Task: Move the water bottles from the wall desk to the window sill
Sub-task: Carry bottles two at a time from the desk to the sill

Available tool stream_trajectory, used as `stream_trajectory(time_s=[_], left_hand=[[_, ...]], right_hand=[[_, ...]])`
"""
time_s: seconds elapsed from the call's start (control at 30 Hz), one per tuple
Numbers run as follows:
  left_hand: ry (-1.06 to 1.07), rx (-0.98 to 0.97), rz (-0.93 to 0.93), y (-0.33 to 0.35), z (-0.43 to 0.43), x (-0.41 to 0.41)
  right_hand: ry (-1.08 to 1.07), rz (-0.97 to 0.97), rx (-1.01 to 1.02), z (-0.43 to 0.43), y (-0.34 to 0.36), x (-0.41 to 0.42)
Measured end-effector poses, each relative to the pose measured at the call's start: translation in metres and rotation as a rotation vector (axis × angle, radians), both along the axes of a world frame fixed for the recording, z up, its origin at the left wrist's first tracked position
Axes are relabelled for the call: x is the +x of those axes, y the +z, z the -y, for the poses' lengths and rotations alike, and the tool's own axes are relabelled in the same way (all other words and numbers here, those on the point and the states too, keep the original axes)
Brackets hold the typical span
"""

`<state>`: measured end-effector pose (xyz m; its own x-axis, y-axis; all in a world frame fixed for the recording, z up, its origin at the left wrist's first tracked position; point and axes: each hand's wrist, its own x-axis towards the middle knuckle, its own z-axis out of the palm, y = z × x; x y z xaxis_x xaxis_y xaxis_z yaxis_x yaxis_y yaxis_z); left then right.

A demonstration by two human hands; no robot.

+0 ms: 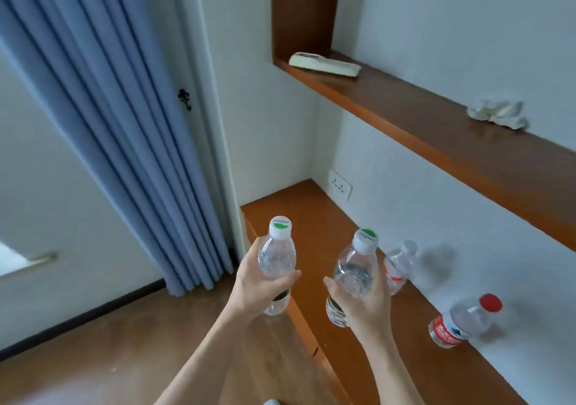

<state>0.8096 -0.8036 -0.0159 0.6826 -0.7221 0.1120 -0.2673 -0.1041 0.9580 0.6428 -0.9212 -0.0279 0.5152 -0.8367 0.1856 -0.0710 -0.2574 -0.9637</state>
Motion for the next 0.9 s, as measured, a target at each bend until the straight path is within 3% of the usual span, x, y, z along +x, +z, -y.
stream_trajectory(time_s=[0.4,0.67,0.9], left_hand=[[0.72,0.045,-0.007,0.001,-0.223,0.014],[1.028,0.111,0.033,-0.002,-0.327,0.024],[1.177,0.082,-0.022,-0.018,-0.399,0.086]], right_hand=[[0.633,-0.003,0.072,-0.146,-0.004,0.118],[0.895,-0.043,0.018,-0.243,-0.003,0.188],[1.034,-0.057,0.024,-0.317,-0.004,0.281]])
